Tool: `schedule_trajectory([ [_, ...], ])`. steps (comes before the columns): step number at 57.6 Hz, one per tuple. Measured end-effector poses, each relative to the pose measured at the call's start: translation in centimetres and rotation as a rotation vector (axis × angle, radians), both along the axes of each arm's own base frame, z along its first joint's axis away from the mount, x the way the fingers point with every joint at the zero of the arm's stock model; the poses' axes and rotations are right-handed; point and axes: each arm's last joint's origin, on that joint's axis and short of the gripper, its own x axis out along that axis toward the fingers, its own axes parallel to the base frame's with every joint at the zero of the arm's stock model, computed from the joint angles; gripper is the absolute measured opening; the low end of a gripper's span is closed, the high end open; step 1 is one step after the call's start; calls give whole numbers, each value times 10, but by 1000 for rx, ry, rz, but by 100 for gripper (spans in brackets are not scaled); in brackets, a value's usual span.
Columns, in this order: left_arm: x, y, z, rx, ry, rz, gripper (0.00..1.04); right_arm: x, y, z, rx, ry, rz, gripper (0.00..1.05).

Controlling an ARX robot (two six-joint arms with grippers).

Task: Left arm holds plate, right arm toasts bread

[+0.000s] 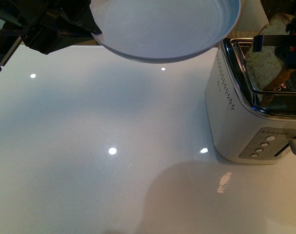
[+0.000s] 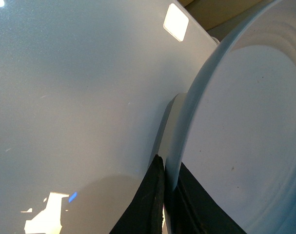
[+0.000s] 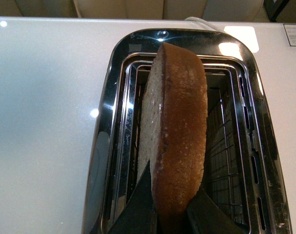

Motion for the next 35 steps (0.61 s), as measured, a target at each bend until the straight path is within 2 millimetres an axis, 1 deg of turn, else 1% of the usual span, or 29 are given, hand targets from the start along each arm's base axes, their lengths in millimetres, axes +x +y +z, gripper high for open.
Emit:
schedule_trajectory([
  [1,0,0,0,0,0,0,3,0,0,0,2,-1,-2,7],
  [4,0,0,0,0,0,0,3,0,0,0,11,-4,-3,16],
  [8,0,0,0,0,0,0,3,-1,0,1,20,-8,-3,25],
  [13,0,0,0,0,0,0,3,-8,-2,5,27,-35,-6,43],
  [14,0,0,0,0,0,0,3,-11,-3,8,29,-51,-7,48],
  [20,0,0,0,0,0,0,3,-24,-8,22,43,-108,-15,63],
  [22,0,0,0,0,0,0,3,-27,-10,26,46,-125,-20,67],
  [29,0,0,0,0,0,0,3,-47,-26,48,64,-230,-65,86],
  [34,0,0,0,1,0,2,3,-55,-33,58,67,-280,-101,97],
  [35,0,0,0,0,0,2,3,-55,-34,60,68,-285,-106,97],
])
